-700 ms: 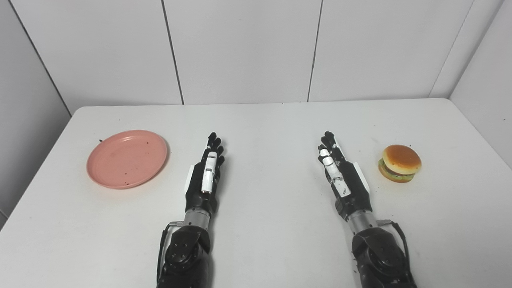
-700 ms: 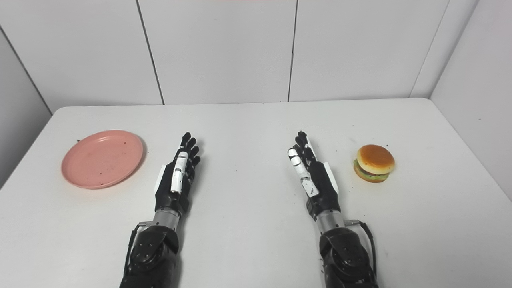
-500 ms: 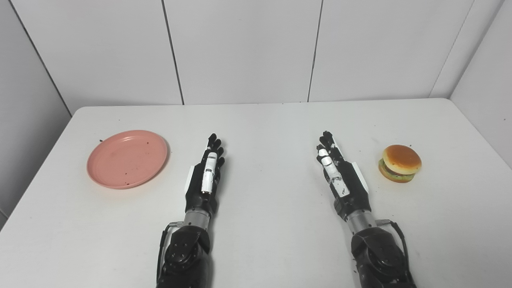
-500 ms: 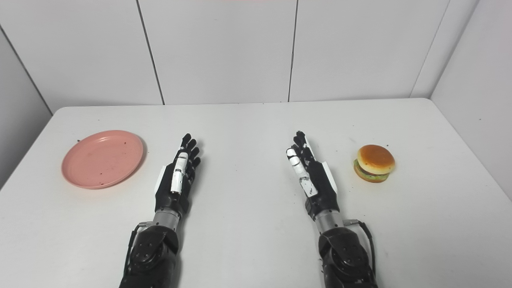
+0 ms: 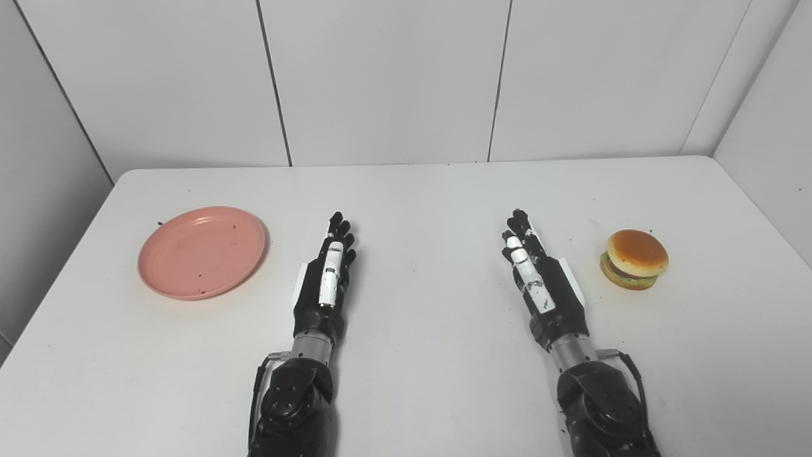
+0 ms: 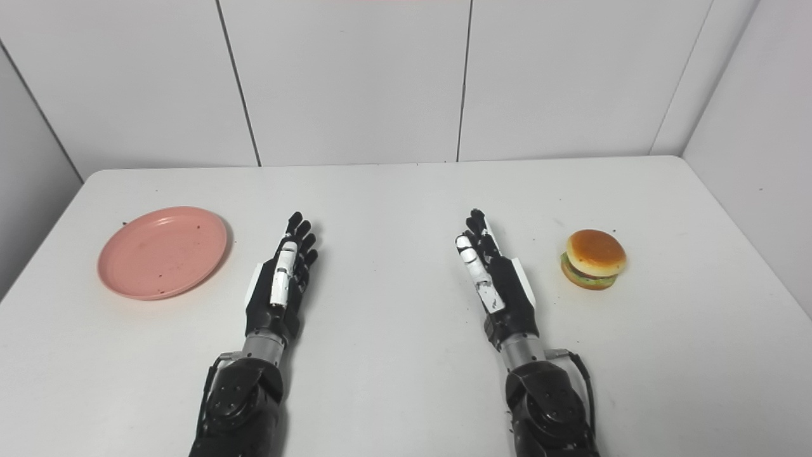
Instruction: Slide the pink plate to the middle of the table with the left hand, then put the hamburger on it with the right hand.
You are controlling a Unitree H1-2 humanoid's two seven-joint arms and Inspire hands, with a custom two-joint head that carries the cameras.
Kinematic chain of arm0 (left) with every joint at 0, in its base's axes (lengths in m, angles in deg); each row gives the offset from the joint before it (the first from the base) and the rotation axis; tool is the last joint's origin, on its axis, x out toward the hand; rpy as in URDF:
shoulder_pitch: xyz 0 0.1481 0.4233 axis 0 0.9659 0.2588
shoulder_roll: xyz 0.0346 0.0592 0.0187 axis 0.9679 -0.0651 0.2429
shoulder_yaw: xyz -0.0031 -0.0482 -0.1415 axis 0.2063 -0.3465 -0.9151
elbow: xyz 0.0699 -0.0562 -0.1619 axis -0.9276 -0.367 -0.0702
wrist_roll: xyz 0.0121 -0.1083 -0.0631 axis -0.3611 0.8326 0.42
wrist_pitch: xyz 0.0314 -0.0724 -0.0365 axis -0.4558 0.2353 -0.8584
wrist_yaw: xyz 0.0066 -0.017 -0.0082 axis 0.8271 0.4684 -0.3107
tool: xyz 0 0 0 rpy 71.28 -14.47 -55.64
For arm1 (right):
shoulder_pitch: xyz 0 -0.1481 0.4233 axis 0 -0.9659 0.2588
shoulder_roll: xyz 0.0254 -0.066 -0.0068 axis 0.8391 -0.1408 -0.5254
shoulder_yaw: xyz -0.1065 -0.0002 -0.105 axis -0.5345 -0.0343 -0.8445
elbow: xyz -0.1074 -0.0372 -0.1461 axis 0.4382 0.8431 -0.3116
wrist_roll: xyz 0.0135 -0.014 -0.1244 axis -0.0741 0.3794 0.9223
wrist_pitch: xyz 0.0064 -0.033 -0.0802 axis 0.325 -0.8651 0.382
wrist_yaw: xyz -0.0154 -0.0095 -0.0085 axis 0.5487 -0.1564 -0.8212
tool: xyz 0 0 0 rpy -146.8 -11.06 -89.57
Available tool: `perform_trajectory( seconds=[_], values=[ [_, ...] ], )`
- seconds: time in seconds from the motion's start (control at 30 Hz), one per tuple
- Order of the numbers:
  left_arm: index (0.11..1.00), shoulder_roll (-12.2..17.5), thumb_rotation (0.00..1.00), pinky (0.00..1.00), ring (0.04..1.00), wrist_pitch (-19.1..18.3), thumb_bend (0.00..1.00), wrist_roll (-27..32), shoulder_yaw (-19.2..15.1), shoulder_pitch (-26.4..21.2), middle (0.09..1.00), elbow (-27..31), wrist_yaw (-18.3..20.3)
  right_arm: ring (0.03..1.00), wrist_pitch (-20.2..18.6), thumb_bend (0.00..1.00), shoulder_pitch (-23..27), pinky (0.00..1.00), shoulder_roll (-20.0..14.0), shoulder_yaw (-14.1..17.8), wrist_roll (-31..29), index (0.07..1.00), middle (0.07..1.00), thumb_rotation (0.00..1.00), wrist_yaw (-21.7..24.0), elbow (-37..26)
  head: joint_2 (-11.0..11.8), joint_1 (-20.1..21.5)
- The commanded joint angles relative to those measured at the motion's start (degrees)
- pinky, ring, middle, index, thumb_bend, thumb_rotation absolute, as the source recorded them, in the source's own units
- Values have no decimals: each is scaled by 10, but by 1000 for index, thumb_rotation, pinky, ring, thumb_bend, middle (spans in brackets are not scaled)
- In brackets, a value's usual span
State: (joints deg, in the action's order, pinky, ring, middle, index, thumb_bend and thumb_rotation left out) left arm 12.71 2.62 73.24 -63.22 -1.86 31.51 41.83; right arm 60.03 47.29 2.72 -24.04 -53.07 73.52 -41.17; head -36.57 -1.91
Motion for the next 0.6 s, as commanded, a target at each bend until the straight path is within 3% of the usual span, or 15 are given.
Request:
perform_trajectory(
  seconds=[0.0,0.07,0.27,0.4,0.57],
  values=[
    [1000,-10,1000,1000,1000,32,256,-9,3,11,1000,-15,-6,1000,14,436,9,1000,-10,4,-6,1000,1000,790,10,-9,3,-16],
    [1000,-14,1000,1000,1000,47,249,-17,6,11,1000,-18,-11,1000,17,423,7,1000,-17,7,-9,1000,1000,793,14,-9,12,-43],
    [1000,-20,1000,1000,1000,44,279,-4,-6,-4,1000,16,-21,994,21,490,5,999,-32,20,-15,1000,1000,809,17,2,27,-94],
    [1000,-12,1000,1000,1000,-2,388,-8,-23,-24,1000,50,-41,997,26,521,8,1000,-33,31,-37,1000,1000,780,28,17,34,-119],
    [1000,17,1000,1000,1000,-60,425,-6,-47,-57,1000,106,-52,1000,31,498,4,1000,-43,35,-41,1000,1000,795,37,18,39,-134]
  ],
)
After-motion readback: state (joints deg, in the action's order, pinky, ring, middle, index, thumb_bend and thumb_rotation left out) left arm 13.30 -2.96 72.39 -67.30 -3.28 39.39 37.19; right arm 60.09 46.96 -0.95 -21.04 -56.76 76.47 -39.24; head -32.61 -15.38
